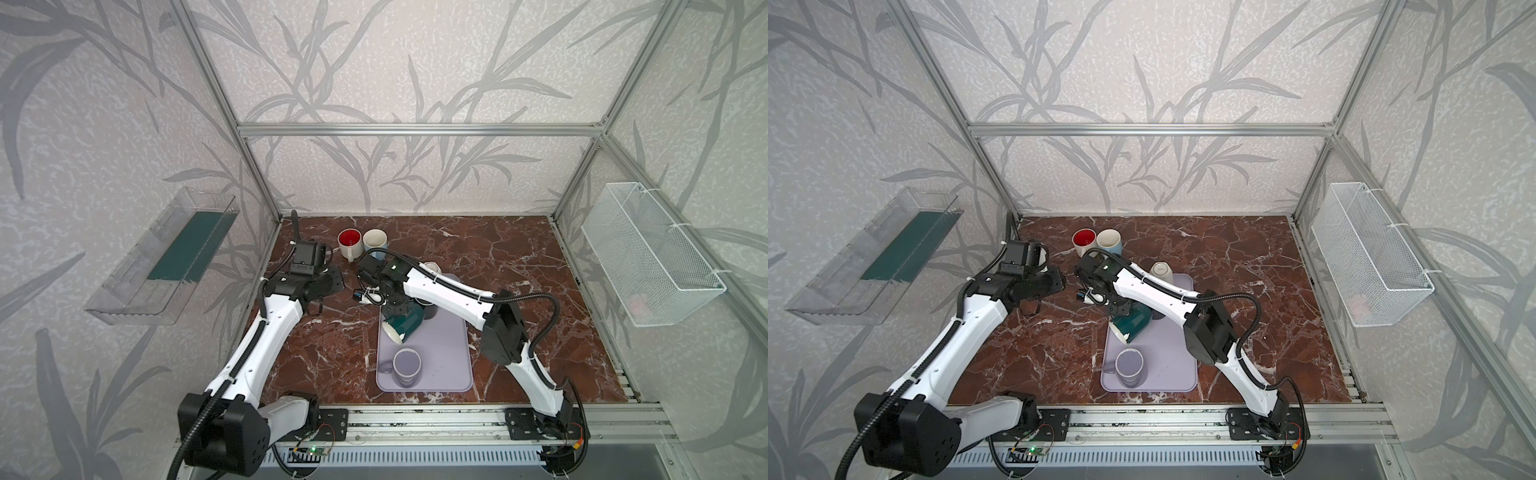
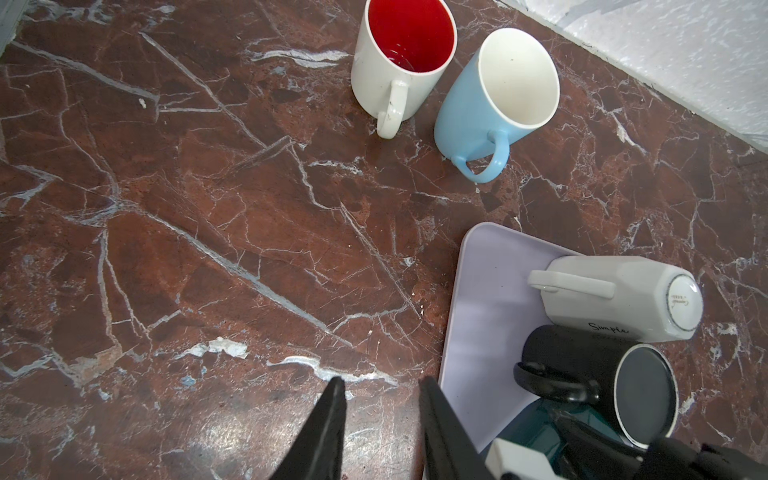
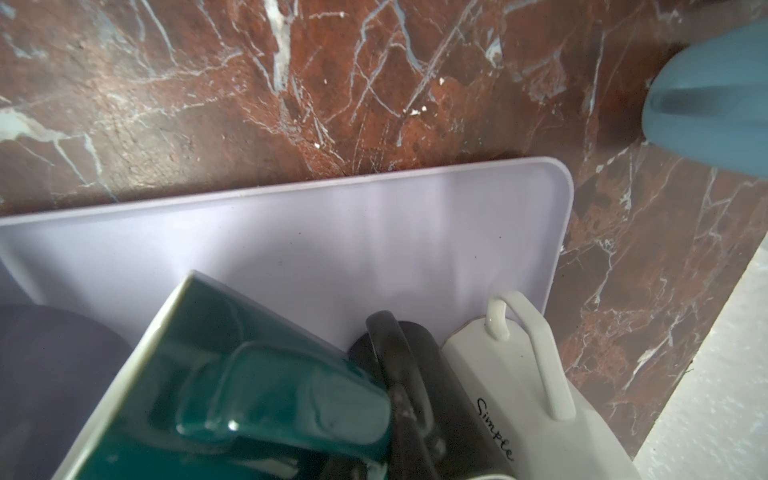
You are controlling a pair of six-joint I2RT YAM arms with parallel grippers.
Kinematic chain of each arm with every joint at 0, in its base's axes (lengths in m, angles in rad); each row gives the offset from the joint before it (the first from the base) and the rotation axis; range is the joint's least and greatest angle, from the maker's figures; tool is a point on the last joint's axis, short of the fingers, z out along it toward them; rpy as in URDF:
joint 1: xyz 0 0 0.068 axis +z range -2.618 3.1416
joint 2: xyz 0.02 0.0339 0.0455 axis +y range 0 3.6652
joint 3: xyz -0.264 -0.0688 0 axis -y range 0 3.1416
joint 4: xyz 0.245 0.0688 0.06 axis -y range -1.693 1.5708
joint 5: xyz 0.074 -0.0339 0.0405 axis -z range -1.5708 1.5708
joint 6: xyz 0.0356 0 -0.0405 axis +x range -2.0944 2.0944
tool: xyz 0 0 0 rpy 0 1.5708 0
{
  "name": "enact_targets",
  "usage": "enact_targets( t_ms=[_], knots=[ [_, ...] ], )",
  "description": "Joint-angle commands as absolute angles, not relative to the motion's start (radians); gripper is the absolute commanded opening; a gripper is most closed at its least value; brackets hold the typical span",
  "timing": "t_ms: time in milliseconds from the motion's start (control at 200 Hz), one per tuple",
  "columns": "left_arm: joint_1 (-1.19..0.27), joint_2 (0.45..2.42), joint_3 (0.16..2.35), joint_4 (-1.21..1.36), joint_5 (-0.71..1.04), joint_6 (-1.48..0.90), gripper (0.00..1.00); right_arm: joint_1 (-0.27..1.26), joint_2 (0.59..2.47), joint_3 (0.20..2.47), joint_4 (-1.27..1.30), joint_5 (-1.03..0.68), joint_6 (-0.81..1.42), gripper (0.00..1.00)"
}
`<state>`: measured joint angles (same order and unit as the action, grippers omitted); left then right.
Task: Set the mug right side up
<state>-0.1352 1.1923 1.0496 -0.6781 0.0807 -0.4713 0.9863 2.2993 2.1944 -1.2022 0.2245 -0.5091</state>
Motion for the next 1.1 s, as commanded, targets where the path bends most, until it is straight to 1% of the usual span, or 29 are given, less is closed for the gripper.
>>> enact_targets(
  t_ms=[0, 175, 760, 925, 1095],
  knots=[
    [-0.130, 1.191, 1.049, -0.664, 0.088, -0.472, 0.34, 0.963, 2.235, 2.174, -1.196, 0.244, -0.465, 0.00],
    [-0.132, 1.197, 1.051, -0.657, 0.095, -0.473, 0.34, 0.951, 2.200, 2.126, -1.150, 0.218, -0.418, 0.00],
    [-0.130, 1.189, 1.054, -0.660, 0.104, -0.464, 0.33, 0.893, 2.122, 2.054, -1.025, 0.043, -0.316, 0.00],
    [-0.130, 1.182, 1.054, -0.656, 0.137, -0.466, 0.31, 0.864, 2.076, 1.985, -0.946, -0.018, -0.263, 0.00],
    [-0.133, 1.175, 1.057, -0.649, 0.213, -0.467, 0.31, 0.843, 2.025, 1.896, -0.849, -0.089, -0.222, 0.00]
  ],
)
